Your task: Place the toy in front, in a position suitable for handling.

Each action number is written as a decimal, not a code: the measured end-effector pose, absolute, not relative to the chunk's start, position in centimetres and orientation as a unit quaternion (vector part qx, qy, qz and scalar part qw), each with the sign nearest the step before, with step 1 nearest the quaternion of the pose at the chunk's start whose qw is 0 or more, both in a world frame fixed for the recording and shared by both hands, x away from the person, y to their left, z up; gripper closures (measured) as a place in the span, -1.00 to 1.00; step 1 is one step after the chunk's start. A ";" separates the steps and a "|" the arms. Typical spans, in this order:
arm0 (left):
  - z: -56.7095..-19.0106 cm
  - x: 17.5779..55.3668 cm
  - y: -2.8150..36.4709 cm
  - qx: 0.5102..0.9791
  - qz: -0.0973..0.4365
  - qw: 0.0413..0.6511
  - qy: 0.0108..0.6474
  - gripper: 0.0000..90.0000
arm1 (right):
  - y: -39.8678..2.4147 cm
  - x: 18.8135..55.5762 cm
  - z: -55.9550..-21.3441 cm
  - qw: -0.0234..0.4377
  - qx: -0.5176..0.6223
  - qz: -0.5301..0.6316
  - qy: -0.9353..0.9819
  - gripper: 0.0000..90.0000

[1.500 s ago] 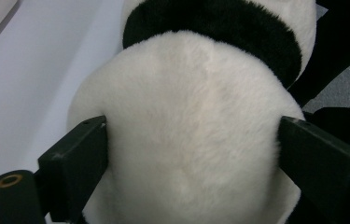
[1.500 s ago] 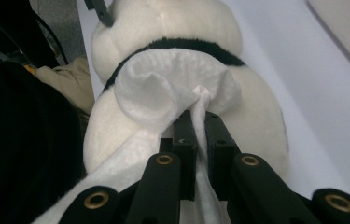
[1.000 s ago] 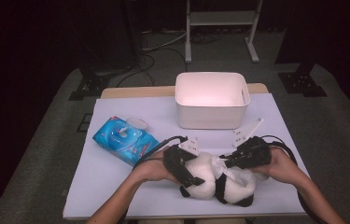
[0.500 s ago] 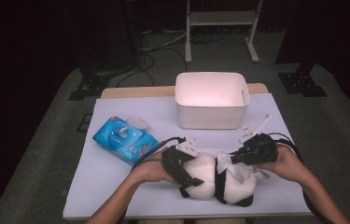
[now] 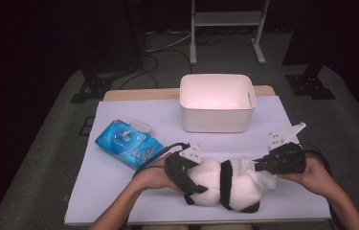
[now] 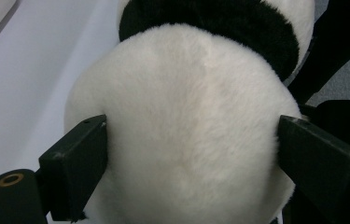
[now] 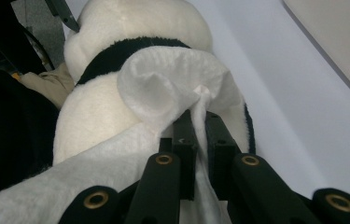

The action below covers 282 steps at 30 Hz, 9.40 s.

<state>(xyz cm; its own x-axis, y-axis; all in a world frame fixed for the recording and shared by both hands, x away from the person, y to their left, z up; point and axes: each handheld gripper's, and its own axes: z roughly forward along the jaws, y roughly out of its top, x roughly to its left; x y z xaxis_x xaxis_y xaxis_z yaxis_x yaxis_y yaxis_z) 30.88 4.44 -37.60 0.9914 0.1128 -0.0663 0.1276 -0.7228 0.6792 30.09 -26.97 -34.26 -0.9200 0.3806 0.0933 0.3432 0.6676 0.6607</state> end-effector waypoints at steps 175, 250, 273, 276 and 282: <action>-38.5 30.6 3.8 0.924 -0.010 0.374 0.079 -0.70 | -20.1 27.9 -33.9 0.046 0.103 0.342 0.933 0.85; -39.0 30.9 4.4 0.919 -0.029 0.382 0.089 -0.73 | -23.4 30.8 -33.3 0.055 0.165 0.313 0.934 0.82; -38.8 31.2 3.7 0.917 -0.045 0.389 0.079 -0.70 | -21.2 28.6 -33.6 0.048 0.123 0.320 0.938 0.85; -38.7 30.9 3.7 0.917 -0.038 0.390 0.075 -0.68 | -19.6 29.3 -33.6 0.043 0.108 0.313 0.943 0.85; -38.9 30.8 4.0 0.916 -0.036 0.392 0.074 -0.67 | -17.4 30.4 -33.7 0.033 0.094 0.307 0.947 0.85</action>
<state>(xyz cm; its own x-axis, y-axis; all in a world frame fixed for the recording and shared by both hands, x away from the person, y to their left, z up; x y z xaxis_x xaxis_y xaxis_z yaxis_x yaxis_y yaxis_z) 30.80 3.99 -38.85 0.9866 0.1067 -0.1231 0.1628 -0.6820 0.7130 30.40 -17.43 -33.66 -0.9801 0.1983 -0.0038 0.1584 0.7943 0.5866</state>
